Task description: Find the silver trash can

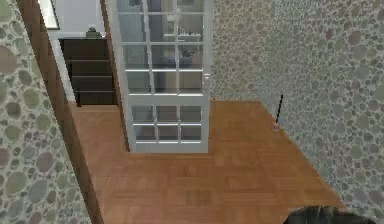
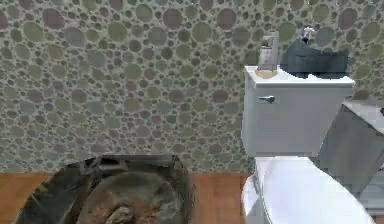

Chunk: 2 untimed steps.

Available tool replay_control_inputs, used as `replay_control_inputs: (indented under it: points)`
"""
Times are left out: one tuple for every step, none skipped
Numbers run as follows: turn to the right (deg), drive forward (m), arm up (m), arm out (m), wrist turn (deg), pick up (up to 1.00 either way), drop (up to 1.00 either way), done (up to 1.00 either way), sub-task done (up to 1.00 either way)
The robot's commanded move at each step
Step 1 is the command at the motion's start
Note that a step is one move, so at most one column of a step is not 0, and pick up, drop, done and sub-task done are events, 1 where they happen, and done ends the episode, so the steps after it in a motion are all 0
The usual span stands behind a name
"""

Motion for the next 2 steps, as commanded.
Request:
replay_control_inputs:
  points:
    - [0.0, 0.8, 0.0, 0.0, 0.0, 0.0, 0.0, 0.0, 0.0]
    - [27.0, 0.0, 0.0, 0.0, 0.0, 0.0, 0.0, 0.0, 0.0]
